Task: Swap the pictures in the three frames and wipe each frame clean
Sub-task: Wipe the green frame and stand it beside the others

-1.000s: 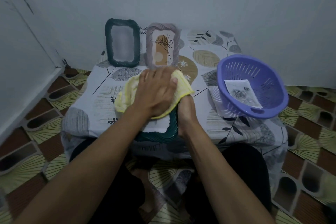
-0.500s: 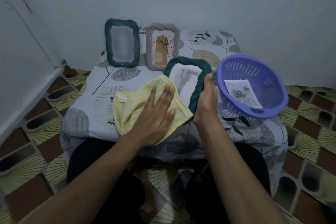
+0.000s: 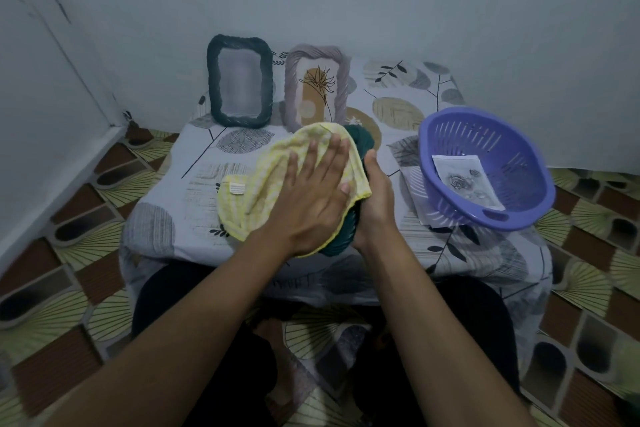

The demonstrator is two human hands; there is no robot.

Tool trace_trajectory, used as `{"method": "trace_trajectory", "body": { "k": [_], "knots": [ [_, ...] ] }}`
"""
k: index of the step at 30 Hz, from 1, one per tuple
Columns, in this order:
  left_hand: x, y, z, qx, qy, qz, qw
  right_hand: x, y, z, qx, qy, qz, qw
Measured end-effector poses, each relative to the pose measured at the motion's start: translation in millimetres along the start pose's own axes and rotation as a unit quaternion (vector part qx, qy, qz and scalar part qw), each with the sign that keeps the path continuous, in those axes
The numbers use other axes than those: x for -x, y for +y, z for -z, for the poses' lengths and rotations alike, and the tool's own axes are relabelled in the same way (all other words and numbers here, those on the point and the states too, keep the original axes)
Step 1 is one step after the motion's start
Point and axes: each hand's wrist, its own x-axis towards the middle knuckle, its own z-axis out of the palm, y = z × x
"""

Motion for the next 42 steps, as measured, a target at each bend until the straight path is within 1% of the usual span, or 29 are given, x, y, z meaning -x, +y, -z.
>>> {"method": "trace_trajectory", "body": {
  "k": [3, 8, 11, 13, 15, 16, 18, 20, 23, 26, 28, 29, 30, 33, 34, 36, 39, 40, 42],
  "knots": [
    [8.2, 3.7, -9.0, -0.003, -0.037, -0.051, 0.998, -10.1, -2.9, 7.6, -0.002, 0.031, 0.003, 0.999],
    [25.2, -3.6, -20.2, -0.031, -0.068, -0.099, 0.992, -10.1, -28.4, 19.4, 0.05, 0.107, 0.054, 0.991],
    [35.2, -10.7, -23.1, -0.043, -0.081, -0.107, 0.99, -8.9, -35.4, 21.9, -0.002, 0.117, 0.051, 0.992],
    [36.5, -15.4, -23.5, -0.061, -0.075, -0.096, 0.991, -7.2, -33.3, 20.4, -0.032, 0.117, 0.045, 0.992],
    [33.4, -19.6, -24.0, -0.056, -0.062, -0.056, 0.995, -4.1, -31.7, 17.2, -0.059, 0.146, 0.05, 0.986],
    [31.1, -21.8, -24.5, -0.036, -0.054, -0.027, 0.998, -2.6, -30.2, 15.4, -0.078, 0.152, 0.055, 0.984],
    [26.0, -25.6, -26.5, 0.037, -0.039, 0.04, 0.998, -1.7, -24.8, 10.7, -0.107, 0.17, 0.063, 0.978],
    [20.9, -24.6, -28.0, 0.126, -0.023, 0.088, 0.988, -2.7, -16.8, 6.1, -0.133, 0.186, 0.081, 0.97],
    [12.9, -9.6, -24.1, 0.243, 0.023, 0.147, 0.959, -4.3, -5.8, -2.1, -0.158, 0.203, 0.127, 0.958],
    [0.7, 7.1, -19.5, 0.32, 0.075, 0.238, 0.914, -5.5, 3.3, -12.8, -0.179, 0.225, 0.158, 0.945],
    [-7.1, 10.7, -17.6, 0.396, 0.098, 0.304, 0.861, 1.7, 4.3, -23.3, -0.18, 0.217, 0.145, 0.948],
    [-9.8, 10.5, -17.7, 0.431, 0.112, 0.328, 0.833, 4.9, 3.5, -26.2, -0.188, 0.205, 0.13, 0.952],
    [-11.0, 9.7, -17.3, 0.451, 0.134, 0.34, 0.814, 6.6, 2.3, -27.0, -0.192, 0.188, 0.112, 0.957],
    [-12.9, -1.4, -16.0, 0.452, 0.222, 0.363, 0.784, 5.3, -1.9, -14.6, -0.229, 0.099, 0.073, 0.966],
    [-12.4, -5.4, -13.8, 0.446, 0.247, 0.362, 0.78, 7.4, -5.1, -9.2, -0.232, 0.081, 0.064, 0.967],
    [-11.8, -13.4, -8.0, 0.425, 0.264, 0.36, 0.788, 9.0, -9.1, 2.6, -0.246, 0.038, 0.049, 0.967],
    [-11.1, -30.5, 1.2, 0.424, 0.247, 0.343, 0.801, 5.0, -13.9, 21.4, -0.224, -0.011, 0.005, 0.974],
    [-11.3, -35.7, 4.5, 0.416, 0.235, 0.334, 0.812, 4.4, -17.0, 27.0, -0.207, -0.026, -0.018, 0.978],
    [-12.1, -48.3, 10.6, 0.373, 0.206, 0.313, 0.849, 1.0, -22.6, 35.5, -0.164, -0.062, -0.069, 0.982]
  ]
}}
